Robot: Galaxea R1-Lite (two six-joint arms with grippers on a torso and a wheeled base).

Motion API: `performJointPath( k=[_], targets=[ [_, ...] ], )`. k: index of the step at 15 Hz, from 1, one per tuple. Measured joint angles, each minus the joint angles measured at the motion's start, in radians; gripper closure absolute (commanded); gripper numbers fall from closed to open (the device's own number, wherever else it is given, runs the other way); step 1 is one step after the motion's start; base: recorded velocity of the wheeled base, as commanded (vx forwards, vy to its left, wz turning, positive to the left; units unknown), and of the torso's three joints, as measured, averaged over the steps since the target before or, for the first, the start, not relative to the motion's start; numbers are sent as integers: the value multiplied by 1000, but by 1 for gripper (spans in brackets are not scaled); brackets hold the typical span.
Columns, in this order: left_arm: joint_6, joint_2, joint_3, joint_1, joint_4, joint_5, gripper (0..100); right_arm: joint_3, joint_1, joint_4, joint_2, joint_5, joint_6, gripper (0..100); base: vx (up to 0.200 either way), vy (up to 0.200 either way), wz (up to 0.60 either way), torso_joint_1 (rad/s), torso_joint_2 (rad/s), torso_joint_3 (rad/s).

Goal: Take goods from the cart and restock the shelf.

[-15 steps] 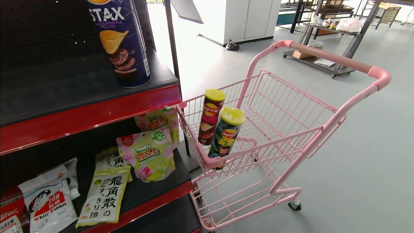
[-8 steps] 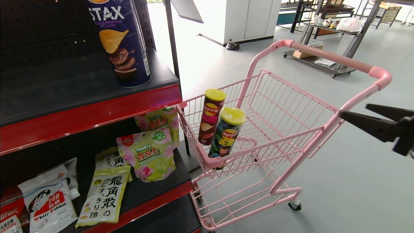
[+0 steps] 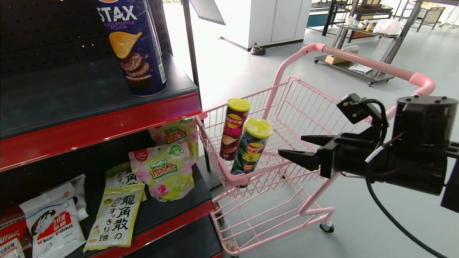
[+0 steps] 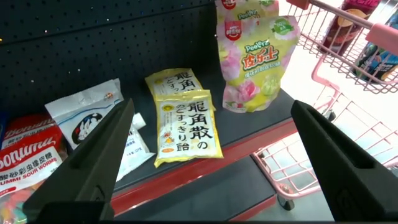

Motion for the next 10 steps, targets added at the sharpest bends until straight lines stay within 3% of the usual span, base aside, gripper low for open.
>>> performJointPath(
  k=[6,10],
  targets=[
    [0,0,0,0,0,0,0,-93,67,-1,142,0,1,0,0,0,0,0,0,0],
    [0,0,0,0,0,0,0,-145,65,-1,227,-2,1,0,0,0,0,0,0,0]
  ],
)
